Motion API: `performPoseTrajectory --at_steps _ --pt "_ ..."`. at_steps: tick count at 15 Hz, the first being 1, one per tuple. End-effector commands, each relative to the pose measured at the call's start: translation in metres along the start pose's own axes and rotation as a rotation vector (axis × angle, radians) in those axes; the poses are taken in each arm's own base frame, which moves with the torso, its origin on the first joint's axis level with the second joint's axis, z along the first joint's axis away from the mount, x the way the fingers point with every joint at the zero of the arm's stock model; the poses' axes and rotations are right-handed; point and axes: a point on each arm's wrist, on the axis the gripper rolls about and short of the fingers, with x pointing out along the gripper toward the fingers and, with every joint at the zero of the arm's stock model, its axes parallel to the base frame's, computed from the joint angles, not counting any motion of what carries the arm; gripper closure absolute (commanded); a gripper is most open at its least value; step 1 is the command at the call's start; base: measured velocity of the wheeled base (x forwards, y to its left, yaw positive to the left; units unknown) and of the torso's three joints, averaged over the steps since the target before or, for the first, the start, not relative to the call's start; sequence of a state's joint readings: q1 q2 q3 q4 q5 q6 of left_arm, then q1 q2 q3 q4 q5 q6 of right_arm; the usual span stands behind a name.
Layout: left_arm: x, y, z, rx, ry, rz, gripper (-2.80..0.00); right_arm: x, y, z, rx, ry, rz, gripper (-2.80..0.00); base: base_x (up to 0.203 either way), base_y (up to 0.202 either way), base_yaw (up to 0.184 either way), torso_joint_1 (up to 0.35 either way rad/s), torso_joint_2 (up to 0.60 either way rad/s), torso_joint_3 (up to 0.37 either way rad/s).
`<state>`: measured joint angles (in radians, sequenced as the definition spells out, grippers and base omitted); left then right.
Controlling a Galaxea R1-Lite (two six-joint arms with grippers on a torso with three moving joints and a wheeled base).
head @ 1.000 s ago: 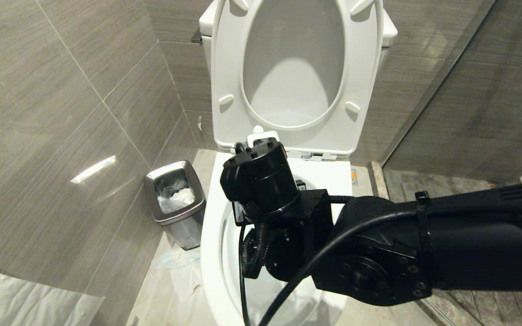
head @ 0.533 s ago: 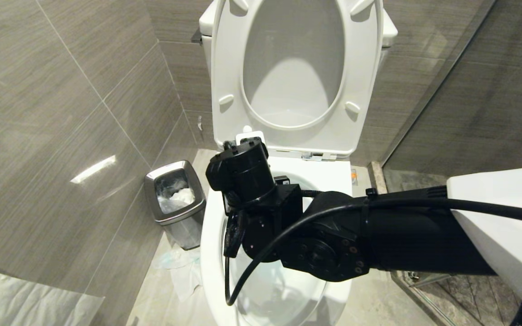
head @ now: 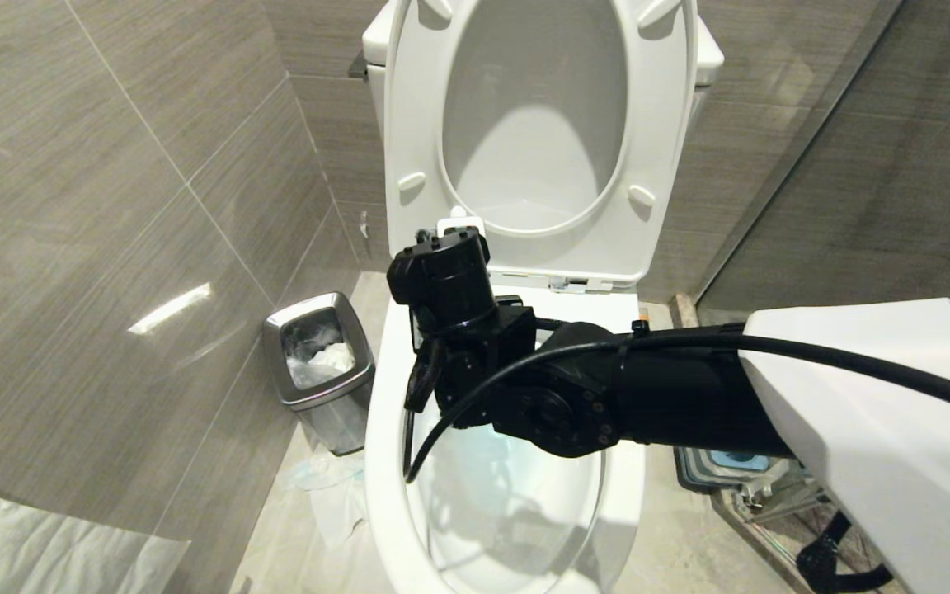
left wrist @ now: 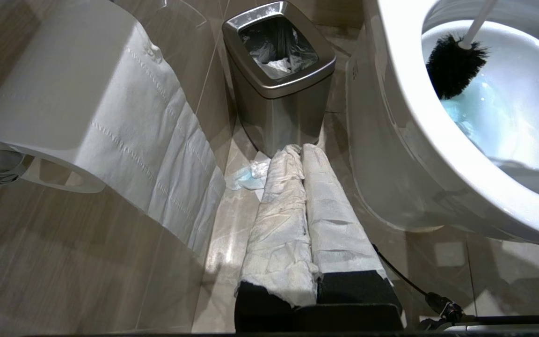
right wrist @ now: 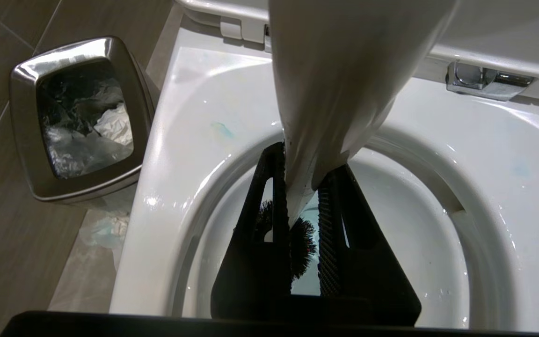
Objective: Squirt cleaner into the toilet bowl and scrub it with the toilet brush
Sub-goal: Scrub the toilet bowl
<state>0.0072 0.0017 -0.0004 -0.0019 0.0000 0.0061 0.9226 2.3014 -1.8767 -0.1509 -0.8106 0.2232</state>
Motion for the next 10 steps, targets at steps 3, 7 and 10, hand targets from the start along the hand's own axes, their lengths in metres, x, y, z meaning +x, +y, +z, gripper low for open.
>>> performPoseTrajectory --at_steps 3,7,10 --pt "0.0 0.0 0.0 0.0 -0.001 0.0 0.0 0.013 0.003 -0.009 -0.012 0.001 -0.017 0.0 0.0 0.0 0.0 0.0 0.0 0.0" --pt "0.0 0.0 0.0 0.0 -0.001 0.0 0.0 0.031 -0.008 -0.003 -0.01 -0.018 -0.055 0.0 0.0 0.0 0.0 0.0 0.0 0.0" --pt "0.0 0.0 0.0 0.0 -0.002 0.0 0.0 0.039 -0.018 0.0 -0.008 -0.02 -0.083 0.0 0.0 0.0 0.0 0.0 0.0 0.0"
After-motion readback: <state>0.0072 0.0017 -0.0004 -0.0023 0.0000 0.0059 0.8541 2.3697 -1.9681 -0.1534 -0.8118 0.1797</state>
